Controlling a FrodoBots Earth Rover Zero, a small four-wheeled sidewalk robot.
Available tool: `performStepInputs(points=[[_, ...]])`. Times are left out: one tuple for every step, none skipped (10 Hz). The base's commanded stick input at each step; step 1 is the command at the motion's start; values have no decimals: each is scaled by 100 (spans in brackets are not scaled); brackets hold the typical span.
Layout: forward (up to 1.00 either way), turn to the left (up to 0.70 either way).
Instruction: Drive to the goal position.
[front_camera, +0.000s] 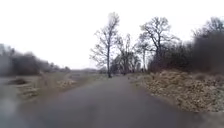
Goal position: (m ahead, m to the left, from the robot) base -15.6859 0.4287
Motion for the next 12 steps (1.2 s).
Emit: performStepInputs(points=[[70, -19], [70, -12], [70, -8], [70, -3], [70, 0], [70, 0], [70, -20], [70, -32], [70, -34], [70, 0], [62, 0], [0, 0]])
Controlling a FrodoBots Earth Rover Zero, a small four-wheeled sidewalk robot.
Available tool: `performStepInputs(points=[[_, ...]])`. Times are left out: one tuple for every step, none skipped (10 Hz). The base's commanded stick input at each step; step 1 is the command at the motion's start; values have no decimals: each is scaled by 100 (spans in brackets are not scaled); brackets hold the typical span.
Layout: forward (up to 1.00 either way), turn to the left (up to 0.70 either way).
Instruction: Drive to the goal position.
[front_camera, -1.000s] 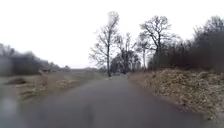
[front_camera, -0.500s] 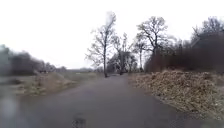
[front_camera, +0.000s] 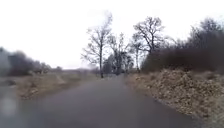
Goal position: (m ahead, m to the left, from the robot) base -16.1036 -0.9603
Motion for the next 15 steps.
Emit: performStepInputs(points=[[0, 0], [0, 0], [0, 0], [0, -41], [0, -70], [0, -70], [0, -70], [0, -70], [0, -70], [0, -70], [0, -70], [0, -70], [0, -70], [0, -70], [0, -70]])
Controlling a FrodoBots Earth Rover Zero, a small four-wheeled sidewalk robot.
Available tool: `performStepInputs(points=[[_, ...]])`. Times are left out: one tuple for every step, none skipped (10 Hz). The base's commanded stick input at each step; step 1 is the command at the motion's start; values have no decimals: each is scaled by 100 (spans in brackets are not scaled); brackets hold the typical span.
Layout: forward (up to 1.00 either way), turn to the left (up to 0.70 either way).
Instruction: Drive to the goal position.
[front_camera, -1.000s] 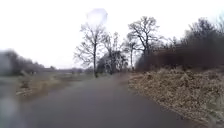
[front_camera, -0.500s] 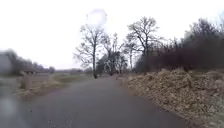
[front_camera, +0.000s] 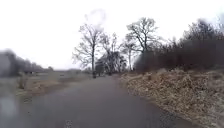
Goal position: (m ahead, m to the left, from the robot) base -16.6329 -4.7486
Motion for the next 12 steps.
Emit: performStepInputs(points=[[0, -70], [0, -70], [0, -70], [0, -70], [0, -70], [0, -70], [0, -70], [0, -70], [0, -70], [0, -70], [0, -70], [0, -70]])
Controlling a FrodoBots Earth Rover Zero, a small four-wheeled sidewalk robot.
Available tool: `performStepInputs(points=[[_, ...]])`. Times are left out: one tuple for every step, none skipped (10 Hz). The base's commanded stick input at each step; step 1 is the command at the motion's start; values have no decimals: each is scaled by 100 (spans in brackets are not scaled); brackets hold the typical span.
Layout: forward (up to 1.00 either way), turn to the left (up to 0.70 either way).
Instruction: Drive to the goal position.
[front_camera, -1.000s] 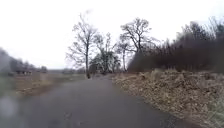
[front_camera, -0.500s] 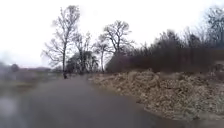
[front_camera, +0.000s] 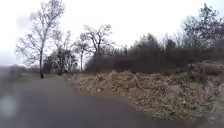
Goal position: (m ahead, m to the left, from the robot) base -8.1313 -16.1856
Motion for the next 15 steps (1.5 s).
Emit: performStepInputs(points=[[0, -70], [0, -70], [0, -70], [0, -70], [0, -70], [0, -70], [0, -70], [0, -70], [0, -70], [0, -70], [0, -70], [0, -70], [0, -70], [0, -70], [0, -70]])
